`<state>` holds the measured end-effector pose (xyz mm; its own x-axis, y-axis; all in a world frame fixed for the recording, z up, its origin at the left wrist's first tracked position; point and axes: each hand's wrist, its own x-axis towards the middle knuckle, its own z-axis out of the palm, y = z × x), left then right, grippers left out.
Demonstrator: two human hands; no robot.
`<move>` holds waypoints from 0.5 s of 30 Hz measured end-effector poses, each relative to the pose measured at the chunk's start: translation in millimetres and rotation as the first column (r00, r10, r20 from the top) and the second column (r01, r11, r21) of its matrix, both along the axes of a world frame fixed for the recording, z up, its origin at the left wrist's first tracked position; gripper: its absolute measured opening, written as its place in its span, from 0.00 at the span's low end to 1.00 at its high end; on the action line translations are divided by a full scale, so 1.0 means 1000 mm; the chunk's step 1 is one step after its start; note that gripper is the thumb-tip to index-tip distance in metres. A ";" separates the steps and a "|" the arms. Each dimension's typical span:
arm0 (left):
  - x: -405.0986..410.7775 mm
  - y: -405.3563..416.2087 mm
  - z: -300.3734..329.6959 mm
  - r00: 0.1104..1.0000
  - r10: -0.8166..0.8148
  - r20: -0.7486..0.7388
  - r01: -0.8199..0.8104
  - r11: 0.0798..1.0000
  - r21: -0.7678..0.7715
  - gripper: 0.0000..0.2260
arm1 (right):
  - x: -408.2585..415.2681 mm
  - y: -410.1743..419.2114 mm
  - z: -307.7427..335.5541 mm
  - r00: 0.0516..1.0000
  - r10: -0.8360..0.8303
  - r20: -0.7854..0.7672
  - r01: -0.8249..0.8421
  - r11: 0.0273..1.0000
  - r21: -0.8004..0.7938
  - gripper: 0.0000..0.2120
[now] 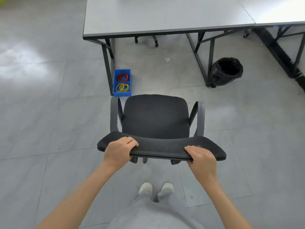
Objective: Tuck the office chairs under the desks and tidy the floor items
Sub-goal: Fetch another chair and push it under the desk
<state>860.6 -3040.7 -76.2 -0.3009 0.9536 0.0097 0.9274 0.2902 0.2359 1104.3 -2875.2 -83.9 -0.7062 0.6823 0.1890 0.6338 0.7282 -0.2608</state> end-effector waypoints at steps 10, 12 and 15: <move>-0.094 0.071 0.011 0.989 -0.138 -0.055 0.138 0.990 -0.003 0.15 | -0.060 0.028 0.001 0.999 -0.041 -0.009 0.041 0.999 0.019 0.06; -0.108 0.088 0.012 0.986 -0.155 -0.055 0.155 0.988 -0.004 0.13 | -0.069 0.037 0.000 0.997 -0.018 0.069 0.014 0.999 0.050 0.09; -0.120 0.115 0.011 0.983 -0.179 -0.033 0.179 0.984 0.003 0.10 | -0.080 0.055 -0.001 0.988 -0.051 0.146 0.043 0.997 0.062 0.12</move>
